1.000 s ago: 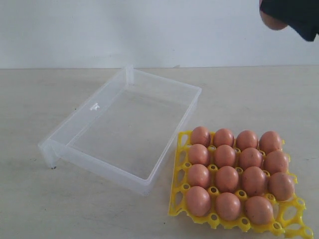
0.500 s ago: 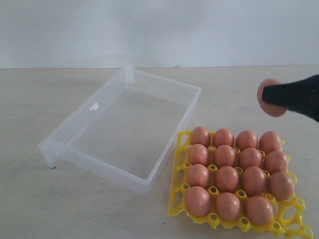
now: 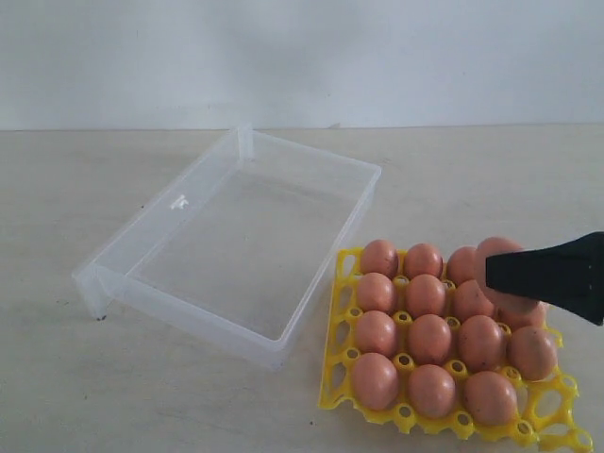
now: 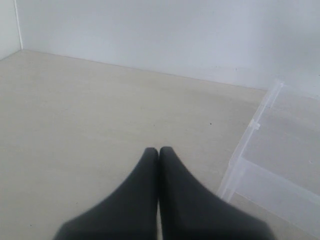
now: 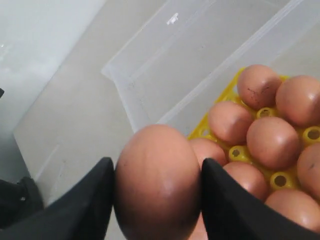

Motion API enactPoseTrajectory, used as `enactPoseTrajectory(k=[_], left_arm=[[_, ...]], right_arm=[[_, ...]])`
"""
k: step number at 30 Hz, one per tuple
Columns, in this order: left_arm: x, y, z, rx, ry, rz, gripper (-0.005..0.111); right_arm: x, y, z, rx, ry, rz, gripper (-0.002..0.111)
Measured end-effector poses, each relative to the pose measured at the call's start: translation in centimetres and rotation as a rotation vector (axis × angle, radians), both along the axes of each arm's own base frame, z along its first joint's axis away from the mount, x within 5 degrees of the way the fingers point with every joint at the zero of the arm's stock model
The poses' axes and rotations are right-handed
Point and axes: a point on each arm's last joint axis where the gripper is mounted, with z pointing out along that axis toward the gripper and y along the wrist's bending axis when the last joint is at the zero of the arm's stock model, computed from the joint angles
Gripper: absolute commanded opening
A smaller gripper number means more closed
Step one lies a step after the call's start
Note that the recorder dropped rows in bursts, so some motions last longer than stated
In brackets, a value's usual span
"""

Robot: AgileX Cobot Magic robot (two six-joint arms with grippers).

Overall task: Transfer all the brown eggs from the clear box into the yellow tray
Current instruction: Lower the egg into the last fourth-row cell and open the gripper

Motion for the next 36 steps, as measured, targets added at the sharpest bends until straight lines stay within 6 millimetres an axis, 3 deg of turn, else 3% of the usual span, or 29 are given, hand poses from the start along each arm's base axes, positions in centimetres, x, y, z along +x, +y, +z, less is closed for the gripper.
enactPoseTrajectory(k=[10,18,27,36], left_arm=[[0.0,0.0,0.0,0.000,0.000,0.000,-0.004],[0.0,0.0,0.0,0.000,0.000,0.000,-0.004],[0.0,0.0,0.0,0.000,0.000,0.000,-0.004],[0.0,0.0,0.0,0.000,0.000,0.000,-0.004]], right_arm=[[-2.9,-0.5,-3.0,-0.326,-0.113,-0.120,0.000],[-3.8,-0.7,-4.6,-0.395,-0.074,-0.144,0.000],[-3.5,-1.6,-5.2,-0.489,-0.063,-0.191,0.000],[-3.2,-1.5,-6.3,-0.453,0.005,-0.147,0.000]])
